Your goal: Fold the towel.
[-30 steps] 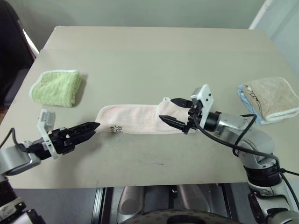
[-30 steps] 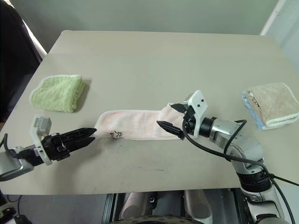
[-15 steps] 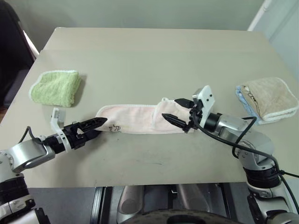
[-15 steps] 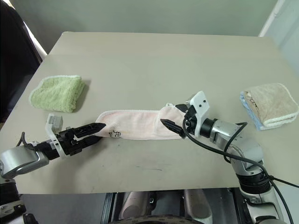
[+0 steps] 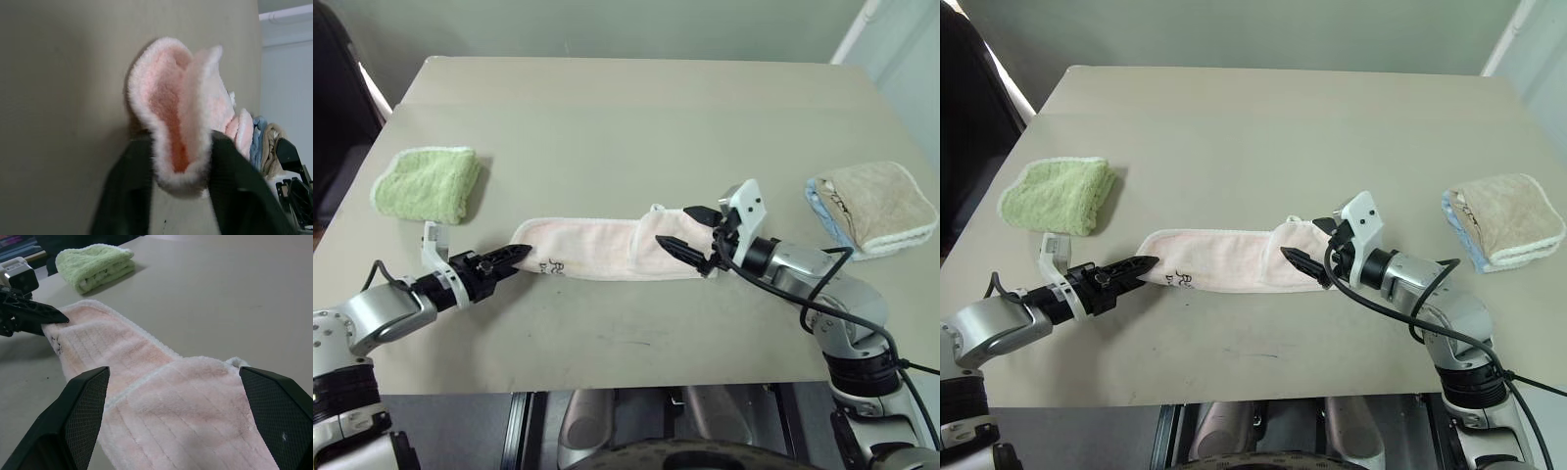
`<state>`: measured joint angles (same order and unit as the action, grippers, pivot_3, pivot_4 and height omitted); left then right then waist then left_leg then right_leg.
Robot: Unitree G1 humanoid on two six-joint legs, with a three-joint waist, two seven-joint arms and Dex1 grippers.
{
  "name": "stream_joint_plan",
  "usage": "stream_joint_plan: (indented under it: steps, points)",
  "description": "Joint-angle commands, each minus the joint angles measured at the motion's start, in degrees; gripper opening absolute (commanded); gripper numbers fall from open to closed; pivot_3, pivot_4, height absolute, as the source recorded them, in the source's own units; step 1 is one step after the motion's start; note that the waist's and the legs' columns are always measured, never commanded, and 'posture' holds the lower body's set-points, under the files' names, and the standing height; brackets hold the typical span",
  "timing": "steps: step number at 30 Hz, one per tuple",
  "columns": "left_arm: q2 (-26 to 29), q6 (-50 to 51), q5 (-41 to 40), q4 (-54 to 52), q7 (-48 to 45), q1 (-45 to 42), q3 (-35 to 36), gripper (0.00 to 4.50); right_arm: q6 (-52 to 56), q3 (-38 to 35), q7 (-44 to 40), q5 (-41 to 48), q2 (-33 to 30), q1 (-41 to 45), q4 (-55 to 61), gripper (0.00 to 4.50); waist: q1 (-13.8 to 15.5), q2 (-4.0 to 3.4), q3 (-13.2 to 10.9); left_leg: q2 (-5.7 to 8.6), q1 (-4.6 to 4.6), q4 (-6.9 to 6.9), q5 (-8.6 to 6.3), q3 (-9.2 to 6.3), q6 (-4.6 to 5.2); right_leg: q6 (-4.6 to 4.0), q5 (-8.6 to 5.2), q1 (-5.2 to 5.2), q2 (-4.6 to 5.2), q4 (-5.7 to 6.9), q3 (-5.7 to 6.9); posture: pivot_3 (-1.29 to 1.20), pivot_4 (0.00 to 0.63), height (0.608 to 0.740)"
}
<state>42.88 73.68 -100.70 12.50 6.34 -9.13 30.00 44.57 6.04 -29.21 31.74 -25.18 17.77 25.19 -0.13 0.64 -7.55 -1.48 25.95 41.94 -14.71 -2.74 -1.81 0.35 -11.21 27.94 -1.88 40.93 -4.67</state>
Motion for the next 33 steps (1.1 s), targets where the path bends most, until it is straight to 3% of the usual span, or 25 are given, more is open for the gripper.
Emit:
stream_joint_plan:
  steps: [1,7,19,25,33]
  points:
    - [0.0,-1.2,-0.5,-1.2,-1.0,-0.1,0.0,0.05,-0.2,-1.4,0.2,0.2,-0.2,-0.1,1.9,4.5,0.0,0.03,0.0,-0.02,0.0,0.0,0.02,0.0,0.05,-0.03,-0.02,0.0,-0.01,0.0,0.01,0.0,0.15,0.697]
    - [0.1,-3.0,-0.3,-0.9,-2.5,-3.1,-0.2,0.02,0.3,-2.1,-0.5,1.0,-0.8,-0.6,2.8,4.5,0.1,0.16,-0.1,-0.2,0.01,0.0,0.01,0.0,0.07,-0.13,-0.08,0.02,-0.17,0.0,0.05,0.0,0.15,0.697]
    - [0.6,1.3,0.1,1.4,-14.0,-20.7,-6.4,0.02,5.3,-12.1,-0.5,10.5,-4.2,-1.9,7.2,4.5,0.2,0.29,-0.2,-0.27,0.05,0.08,0.13,0.0,0.2,-0.27,-0.02,0.02,-0.32,-0.01,0.05,0.0,0.15,0.697]
    - [-2.3,6.8,4.4,1.4,-22.0,-28.5,-14.8,0.02,6.9,-15.4,1.7,12.2,-6.0,-5.2,10.7,4.5,0.3,0.29,-0.2,-0.29,0.08,0.09,0.16,0.01,0.07,-0.36,-0.03,0.02,-0.35,-0.02,0.01,0.0,0.15,0.697]
    - [-9.9,9.2,17.3,5.0,-32.8,-36.9,-24.5,0.02,7.8,-17.7,5.2,13.3,-6.2,-8.1,13.8,4.5,0.5,0.33,-0.2,-0.29,0.07,0.14,0.2,0.01,0.21,0.05,-0.17,-0.04,-0.35,-0.02,0.0,0.0,0.15,0.697]
